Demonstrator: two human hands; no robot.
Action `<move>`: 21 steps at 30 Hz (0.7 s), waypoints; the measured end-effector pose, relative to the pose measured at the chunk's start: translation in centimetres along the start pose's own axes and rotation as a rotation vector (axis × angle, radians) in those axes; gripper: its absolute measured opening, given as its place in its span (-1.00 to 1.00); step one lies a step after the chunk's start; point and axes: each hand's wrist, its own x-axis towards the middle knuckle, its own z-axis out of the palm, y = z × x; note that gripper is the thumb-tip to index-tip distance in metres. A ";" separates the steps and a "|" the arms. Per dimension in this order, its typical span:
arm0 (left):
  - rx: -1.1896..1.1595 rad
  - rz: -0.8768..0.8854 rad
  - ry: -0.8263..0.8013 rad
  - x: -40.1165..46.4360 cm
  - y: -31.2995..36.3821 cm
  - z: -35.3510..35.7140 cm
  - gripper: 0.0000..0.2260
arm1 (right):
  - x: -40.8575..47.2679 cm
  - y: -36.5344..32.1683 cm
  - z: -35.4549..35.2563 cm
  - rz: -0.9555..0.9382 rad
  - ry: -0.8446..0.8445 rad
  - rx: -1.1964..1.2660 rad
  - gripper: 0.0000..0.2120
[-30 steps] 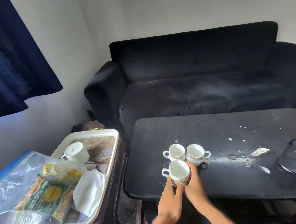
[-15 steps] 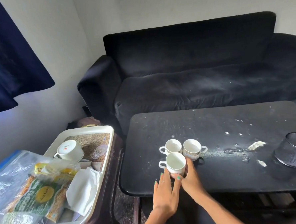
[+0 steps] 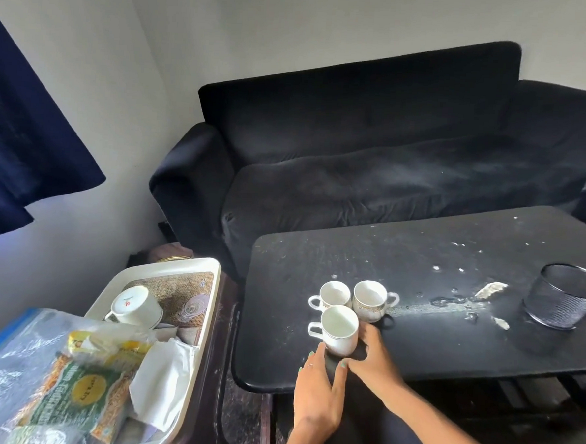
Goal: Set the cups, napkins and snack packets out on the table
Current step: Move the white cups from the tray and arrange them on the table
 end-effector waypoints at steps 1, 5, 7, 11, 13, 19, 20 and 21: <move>0.012 -0.004 -0.002 -0.3 -0.1 -0.1 -0.45 | -0.2 0.1 -0.3 0.018 0.003 -0.009 -0.38; 0.135 0.020 -0.124 -1.1 -0.6 -0.8 -0.43 | -1.0 0.0 -0.9 0.163 0.131 0.047 -0.51; 0.229 0.073 -0.195 -1.2 -0.8 -2.0 -0.43 | -1.5 -0.5 -1.0 0.192 0.254 0.052 -0.63; 0.336 0.144 -0.155 -1.0 -0.7 -6.5 -0.50 | -2.3 -2.7 -0.5 0.087 0.383 0.019 -0.78; 0.328 0.181 -0.023 -0.9 -0.8 -9.2 -0.55 | -2.5 -4.4 0.5 0.012 0.379 0.008 -0.77; 0.156 0.170 0.435 -2.2 -3.7 -15.5 -0.65 | -3.0 -10.2 6.0 -0.245 0.176 -0.036 -0.73; 0.200 0.160 0.491 -2.4 -4.5 -15.8 -0.64 | -3.2 -11.0 7.0 -0.294 0.128 -0.078 -0.71; 0.251 0.140 0.522 -2.7 -5.4 -16.1 -0.62 | -3.3 -11.7 8.1 -0.342 0.082 -0.126 -0.70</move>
